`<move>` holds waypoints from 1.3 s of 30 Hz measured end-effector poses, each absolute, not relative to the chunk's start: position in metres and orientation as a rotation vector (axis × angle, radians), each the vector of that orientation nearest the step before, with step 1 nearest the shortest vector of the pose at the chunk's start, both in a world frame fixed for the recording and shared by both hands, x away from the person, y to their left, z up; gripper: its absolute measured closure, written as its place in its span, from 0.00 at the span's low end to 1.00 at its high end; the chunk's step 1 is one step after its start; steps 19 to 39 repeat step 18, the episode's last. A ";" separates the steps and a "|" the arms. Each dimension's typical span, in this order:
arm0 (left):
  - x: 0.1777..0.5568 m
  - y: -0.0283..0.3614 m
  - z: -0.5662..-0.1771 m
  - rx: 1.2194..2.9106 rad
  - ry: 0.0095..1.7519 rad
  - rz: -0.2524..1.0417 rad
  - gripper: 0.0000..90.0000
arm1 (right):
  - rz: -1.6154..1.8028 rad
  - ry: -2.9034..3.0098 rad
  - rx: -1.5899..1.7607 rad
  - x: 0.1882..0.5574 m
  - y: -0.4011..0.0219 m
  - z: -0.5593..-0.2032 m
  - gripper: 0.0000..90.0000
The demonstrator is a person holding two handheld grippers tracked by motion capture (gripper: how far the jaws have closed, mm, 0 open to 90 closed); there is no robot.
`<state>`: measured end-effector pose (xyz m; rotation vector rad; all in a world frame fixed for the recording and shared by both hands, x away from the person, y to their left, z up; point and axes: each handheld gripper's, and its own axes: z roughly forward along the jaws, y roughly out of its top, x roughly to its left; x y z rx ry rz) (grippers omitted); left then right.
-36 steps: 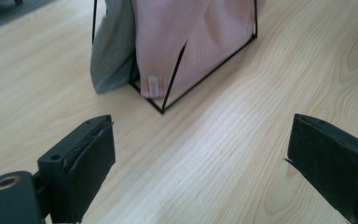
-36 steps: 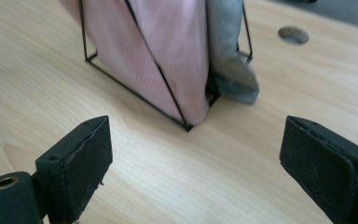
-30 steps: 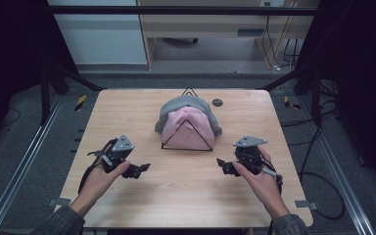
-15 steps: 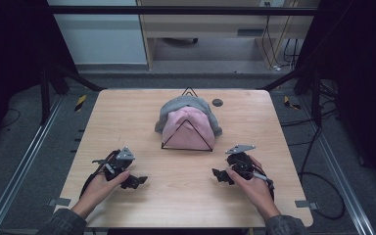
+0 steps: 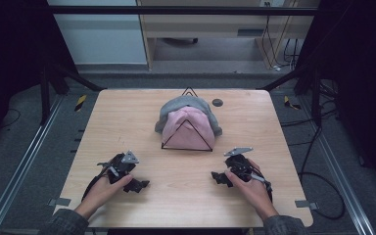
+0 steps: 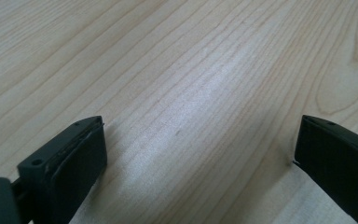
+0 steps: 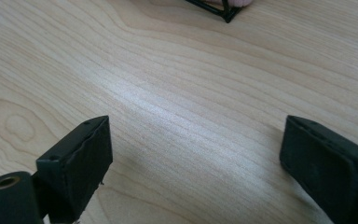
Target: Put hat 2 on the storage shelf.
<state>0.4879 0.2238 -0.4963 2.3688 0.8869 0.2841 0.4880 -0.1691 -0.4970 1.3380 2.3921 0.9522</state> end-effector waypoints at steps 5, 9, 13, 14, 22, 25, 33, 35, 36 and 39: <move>0.488 0.222 -0.499 2.346 0.886 0.326 0.00 | 0.921 2.381 1.299 0.485 -0.163 -0.501 0.04; 0.489 0.225 -0.501 2.329 0.886 0.337 0.00 | 0.905 2.362 1.212 0.479 -0.160 -0.506 0.01; 0.489 0.226 -0.501 2.322 0.880 0.341 0.00 | 0.965 2.324 1.196 0.474 -0.162 -0.511 0.01; 0.490 0.226 -0.502 2.316 0.883 0.346 0.00 | 0.983 2.317 1.181 0.474 -0.162 -0.512 0.01; 0.493 0.226 -0.502 2.308 0.874 0.345 0.00 | 0.985 2.316 1.178 0.474 -0.162 -0.512 0.01; 0.493 0.226 -0.502 2.308 0.874 0.345 0.00 | 0.985 2.316 1.178 0.474 -0.162 -0.512 0.01; 0.493 0.226 -0.502 2.308 0.874 0.345 0.00 | 0.985 2.316 1.178 0.474 -0.162 -0.512 0.01; 0.493 0.226 -0.502 2.308 0.874 0.345 0.00 | 0.985 2.316 1.178 0.474 -0.162 -0.512 0.01; 0.493 0.226 -0.502 2.308 0.874 0.345 0.00 | 0.985 2.316 1.178 0.474 -0.162 -0.512 0.01; 0.493 0.226 -0.502 2.308 0.874 0.345 0.00 | 0.985 2.316 1.178 0.474 -0.162 -0.512 0.01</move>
